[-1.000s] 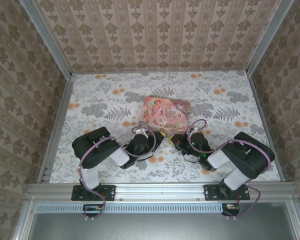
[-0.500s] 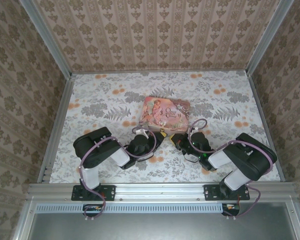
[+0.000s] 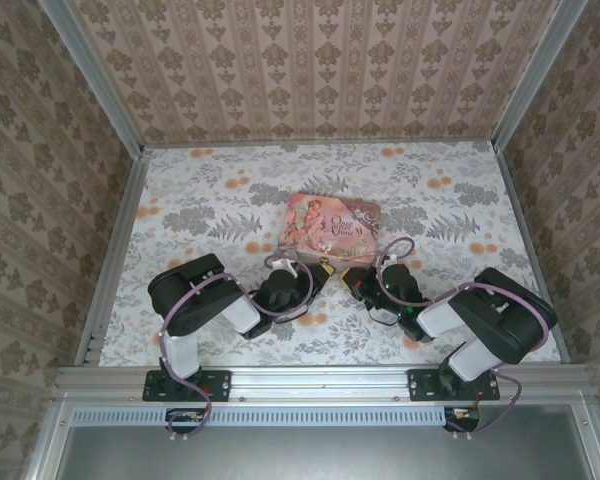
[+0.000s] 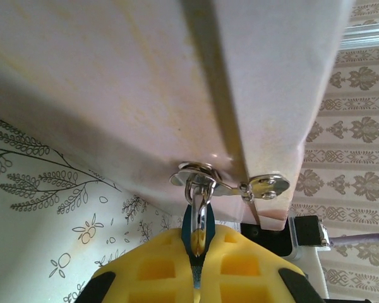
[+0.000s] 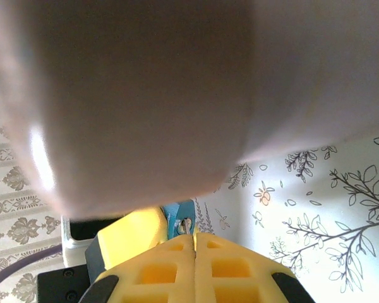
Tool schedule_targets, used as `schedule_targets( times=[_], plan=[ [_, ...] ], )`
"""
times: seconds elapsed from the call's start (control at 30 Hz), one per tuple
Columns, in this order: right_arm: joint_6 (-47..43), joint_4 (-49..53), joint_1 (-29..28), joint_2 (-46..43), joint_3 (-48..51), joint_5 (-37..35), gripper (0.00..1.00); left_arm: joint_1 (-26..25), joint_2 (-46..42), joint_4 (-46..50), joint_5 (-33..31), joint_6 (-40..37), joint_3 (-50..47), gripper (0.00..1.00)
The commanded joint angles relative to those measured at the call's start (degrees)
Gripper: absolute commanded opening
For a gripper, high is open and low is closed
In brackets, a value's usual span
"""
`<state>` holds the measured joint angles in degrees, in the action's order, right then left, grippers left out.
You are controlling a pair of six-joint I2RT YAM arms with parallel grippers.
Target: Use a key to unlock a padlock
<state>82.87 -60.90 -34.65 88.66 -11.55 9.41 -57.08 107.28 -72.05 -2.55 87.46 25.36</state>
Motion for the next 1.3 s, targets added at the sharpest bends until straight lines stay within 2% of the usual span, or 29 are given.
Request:
schedule_targets(
  times=[0.0,0.3,0.63,1.0,1.2,1.27],
  plan=[
    [-1.45,-5.23,0.29,2.04,-1.11,-0.18,0.0,-1.68,-0.82,-1.87,1.8,2.61,1.91,0.0],
    [-1.26,-14.57,0.38,7.22,-0.84,-0.07,0.0,-3.45,-3.1,-1.96,0.88,4.4,3.0,0.0],
    [4.21,-15.03,0.3,5.73,-1.59,-0.97,0.0,-4.97,-2.34,-2.22,-0.23,3.86,3.7,0.0],
    [8.04,-15.54,2.52,5.23,-2.34,1.56,0.0,-5.76,-3.03,-2.41,0.17,2.04,3.66,0.0],
    [6.25,-15.64,5.28,6.17,-3.88,6.7,0.0,-6.2,-4.27,-2.4,1.18,1.08,3.72,0.0],
    [3.9,-15.65,6.85,6.63,-5.31,10.46,0.0,-6.38,-4.27,-2.44,1.83,0.9,3.97,0.0]
  ],
)
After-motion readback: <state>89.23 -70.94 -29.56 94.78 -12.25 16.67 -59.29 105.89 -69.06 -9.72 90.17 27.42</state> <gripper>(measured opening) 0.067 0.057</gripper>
